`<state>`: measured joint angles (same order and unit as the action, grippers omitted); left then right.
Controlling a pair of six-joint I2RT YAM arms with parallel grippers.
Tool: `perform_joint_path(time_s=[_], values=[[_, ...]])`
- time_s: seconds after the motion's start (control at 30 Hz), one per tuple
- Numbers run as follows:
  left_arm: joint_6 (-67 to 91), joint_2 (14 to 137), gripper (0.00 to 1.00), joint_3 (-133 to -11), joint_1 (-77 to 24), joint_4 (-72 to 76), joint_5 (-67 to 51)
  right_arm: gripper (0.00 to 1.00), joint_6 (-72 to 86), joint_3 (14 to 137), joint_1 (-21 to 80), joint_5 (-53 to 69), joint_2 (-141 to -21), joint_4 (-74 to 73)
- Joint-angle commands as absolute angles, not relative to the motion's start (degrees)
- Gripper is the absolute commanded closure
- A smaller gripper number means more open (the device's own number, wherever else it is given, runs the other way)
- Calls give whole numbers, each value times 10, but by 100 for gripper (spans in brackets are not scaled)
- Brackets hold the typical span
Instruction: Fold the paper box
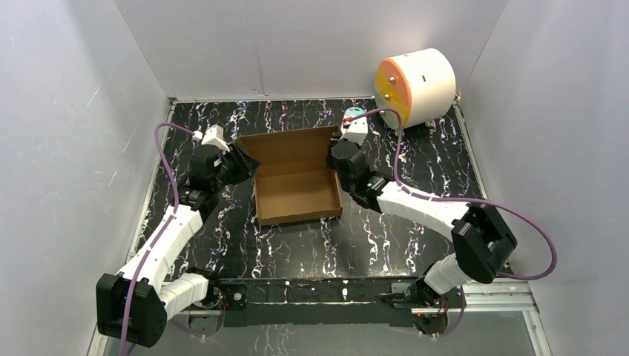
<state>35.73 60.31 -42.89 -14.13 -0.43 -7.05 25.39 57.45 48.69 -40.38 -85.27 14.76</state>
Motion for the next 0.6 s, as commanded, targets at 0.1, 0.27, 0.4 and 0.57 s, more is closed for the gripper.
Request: perform_joint_path(time_s=[0.1,0.27,0.4,0.57], values=[[359,584,66,-455,-149,-29,-57,60,192,524,477,-380,-812,191],[357,587,66,-461,-149,-34,-58,70,185,514,472,-367,-802,201],[361,587,66,-460,-149,-29,-66,80,205,522,470,-336,-799,207],[365,592,66,-462,-148,-26,-80,84,274,564,466,-336,-807,163]])
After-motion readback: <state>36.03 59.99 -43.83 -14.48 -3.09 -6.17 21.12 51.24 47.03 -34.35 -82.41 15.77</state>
